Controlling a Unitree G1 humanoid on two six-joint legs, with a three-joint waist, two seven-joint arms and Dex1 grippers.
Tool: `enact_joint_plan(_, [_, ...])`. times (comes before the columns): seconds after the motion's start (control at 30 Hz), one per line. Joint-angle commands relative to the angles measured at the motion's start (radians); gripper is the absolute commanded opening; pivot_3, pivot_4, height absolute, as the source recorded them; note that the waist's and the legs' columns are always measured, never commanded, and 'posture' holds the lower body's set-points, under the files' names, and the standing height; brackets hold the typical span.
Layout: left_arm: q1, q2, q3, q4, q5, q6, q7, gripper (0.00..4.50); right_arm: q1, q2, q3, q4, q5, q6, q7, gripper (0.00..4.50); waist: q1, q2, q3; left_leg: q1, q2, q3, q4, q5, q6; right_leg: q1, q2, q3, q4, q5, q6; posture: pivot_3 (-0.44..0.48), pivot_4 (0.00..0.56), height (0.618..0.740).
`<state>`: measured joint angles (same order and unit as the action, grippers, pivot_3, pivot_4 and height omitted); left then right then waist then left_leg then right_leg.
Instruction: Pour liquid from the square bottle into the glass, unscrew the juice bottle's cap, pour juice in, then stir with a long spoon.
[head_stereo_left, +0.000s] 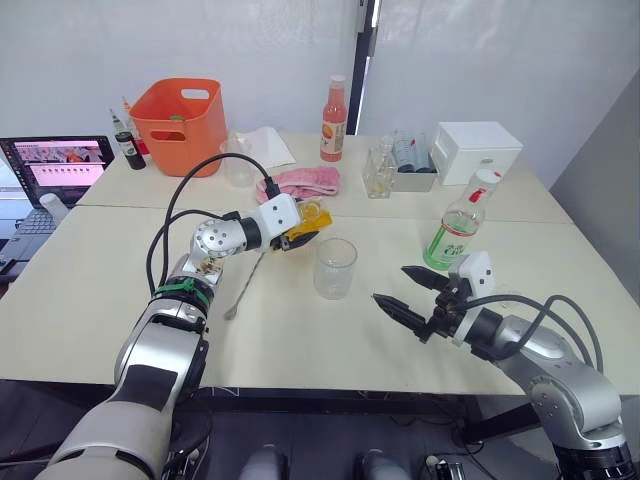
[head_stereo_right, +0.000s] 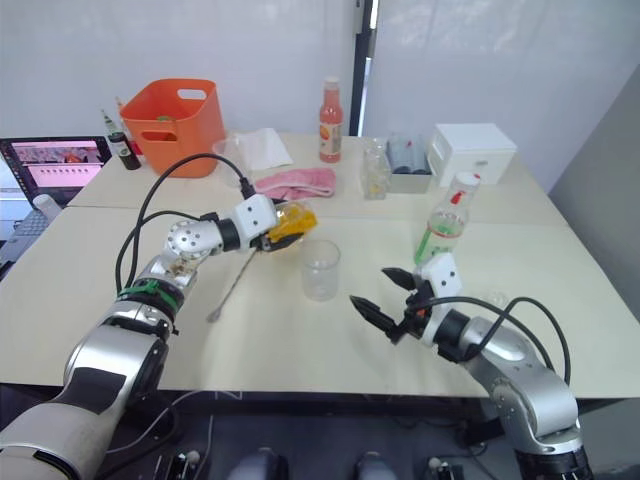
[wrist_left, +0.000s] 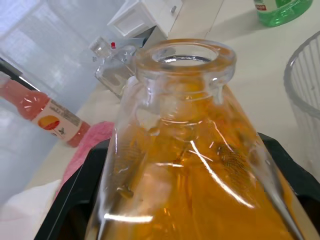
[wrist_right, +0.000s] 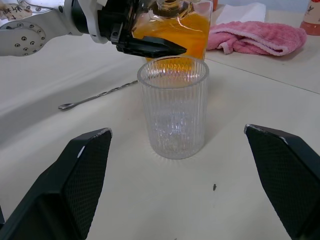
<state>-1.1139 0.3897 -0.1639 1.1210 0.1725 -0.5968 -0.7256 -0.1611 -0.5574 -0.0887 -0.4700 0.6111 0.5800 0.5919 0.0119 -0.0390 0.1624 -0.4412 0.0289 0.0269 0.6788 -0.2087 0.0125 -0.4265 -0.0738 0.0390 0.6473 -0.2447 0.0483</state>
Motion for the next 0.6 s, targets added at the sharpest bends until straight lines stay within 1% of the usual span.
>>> enact_joint_plan(0.03, [-0.086, -0.002, 0.009, -0.027, 0.022, -0.118, 0.088, 2.81, -0.006, -0.001, -0.012, -0.042, 0.009, 0.006, -0.008, 4.50, 0.000, 0.000, 0.000, 0.000, 0.000, 0.000, 0.000, 0.000, 0.000, 0.000, 0.000, 0.000, 0.000, 0.000, 0.000, 0.000, 0.150, 0.715])
enact_joint_plan(0.43, [-0.118, 0.010, -0.062, 0.006, 0.170, -0.249, 0.229, 2.81, -0.015, 0.024, -0.002, -0.053, 0.008, 0.015, -0.028, 4.50, 0.000, 0.000, 0.000, 0.000, 0.000, 0.000, 0.000, 0.000, 0.000, 0.000, 0.000, 0.000, 0.000, 0.000, 0.000, 0.000, 0.150, 0.715])
enact_joint_plan(0.6, [-0.128, 0.022, -0.107, 0.011, 0.254, -0.297, 0.316, 2.81, -0.019, 0.030, -0.003, -0.055, 0.010, 0.015, -0.034, 4.50, 0.000, 0.000, 0.000, 0.000, 0.000, 0.000, 0.000, 0.000, 0.000, 0.000, 0.000, 0.000, 0.000, 0.000, 0.000, 0.000, 0.150, 0.715])
